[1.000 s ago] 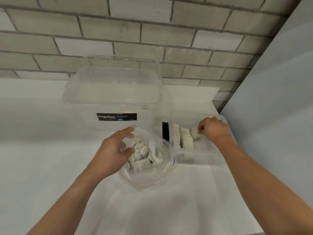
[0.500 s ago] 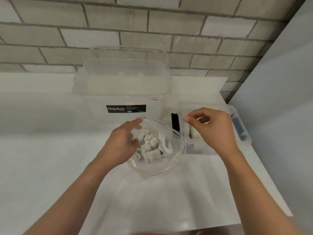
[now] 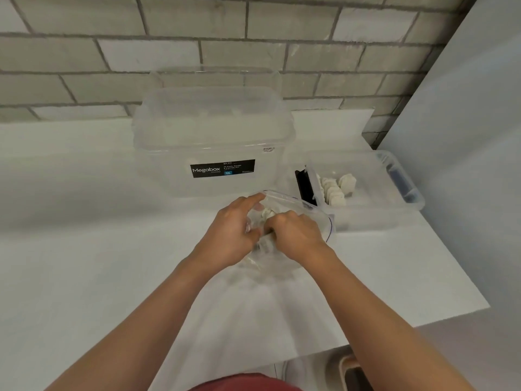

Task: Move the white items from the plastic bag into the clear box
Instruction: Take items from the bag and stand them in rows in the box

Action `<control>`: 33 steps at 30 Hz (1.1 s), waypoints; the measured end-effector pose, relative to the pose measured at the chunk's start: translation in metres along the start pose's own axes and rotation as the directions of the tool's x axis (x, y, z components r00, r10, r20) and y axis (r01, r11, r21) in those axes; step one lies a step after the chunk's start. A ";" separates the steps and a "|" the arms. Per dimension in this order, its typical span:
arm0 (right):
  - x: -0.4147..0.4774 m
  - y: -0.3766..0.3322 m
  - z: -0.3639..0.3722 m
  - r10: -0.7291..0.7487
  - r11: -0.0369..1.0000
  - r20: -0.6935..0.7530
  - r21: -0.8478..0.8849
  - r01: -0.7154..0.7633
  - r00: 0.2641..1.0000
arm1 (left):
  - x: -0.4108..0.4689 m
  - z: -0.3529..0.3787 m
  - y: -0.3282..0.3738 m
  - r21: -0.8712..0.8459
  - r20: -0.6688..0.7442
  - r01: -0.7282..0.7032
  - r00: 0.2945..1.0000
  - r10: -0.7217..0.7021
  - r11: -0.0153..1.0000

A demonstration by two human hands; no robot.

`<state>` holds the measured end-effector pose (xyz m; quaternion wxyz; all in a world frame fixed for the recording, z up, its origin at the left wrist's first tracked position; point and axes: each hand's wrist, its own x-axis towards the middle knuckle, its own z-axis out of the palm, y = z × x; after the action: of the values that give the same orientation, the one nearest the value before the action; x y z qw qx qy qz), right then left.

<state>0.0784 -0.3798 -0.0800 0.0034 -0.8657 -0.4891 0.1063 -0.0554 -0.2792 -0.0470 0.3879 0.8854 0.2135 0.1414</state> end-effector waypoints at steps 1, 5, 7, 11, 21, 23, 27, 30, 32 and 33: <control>0.000 -0.002 0.001 0.003 1.000 0.009 -0.026 -0.003 1.000 | 0.000 0.000 -0.002 0.004 0.005 -0.008 1.000 0.008 1.000; 0.000 -0.005 0.004 0.022 0.996 0.027 -0.086 -0.019 0.999 | 0.000 -0.001 -0.009 0.002 0.024 -0.014 1.000 0.014 1.000; 0.000 -0.006 0.005 0.025 0.995 0.026 -0.093 -0.022 0.999 | 0.001 0.000 -0.011 -0.023 0.026 -0.012 1.000 0.012 1.000; -0.002 -0.008 0.005 -0.026 0.994 0.000 -0.103 0.026 1.000 | 0.004 0.002 -0.014 -0.032 0.042 -0.023 0.999 0.025 0.999; -0.003 -0.008 -0.005 -0.078 0.994 0.109 -0.067 0.085 0.991 | 0.006 -0.001 -0.016 -0.010 0.049 -0.039 0.998 0.039 0.999; -0.003 -0.003 -0.002 -0.075 0.997 0.061 -0.010 0.076 0.995 | 0.006 -0.003 -0.016 -0.012 0.045 -0.035 0.998 0.036 0.999; -0.015 0.007 -0.008 -0.039 0.965 -0.139 0.253 0.074 0.990 | 0.005 -0.010 -0.015 -0.044 0.043 -0.013 0.999 0.015 0.999; -0.032 0.011 -0.022 0.080 0.823 -0.224 0.564 0.062 0.971 | 0.006 -0.014 -0.015 -0.066 0.054 -0.021 0.998 0.025 0.998; -0.041 0.011 -0.030 0.163 0.649 -0.202 0.760 0.050 0.966 | 0.006 -0.017 -0.014 -0.059 0.084 -0.023 0.996 0.027 0.998; -0.044 0.010 -0.033 0.196 0.554 -0.183 0.831 0.046 0.963 | 0.006 -0.017 -0.013 -0.051 0.097 -0.022 0.995 0.027 0.998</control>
<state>0.0713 -0.4190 -0.0411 0.4683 -0.7880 -0.3388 0.2119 -0.0609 -0.2571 -0.0451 0.4181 0.8839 0.1796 0.1079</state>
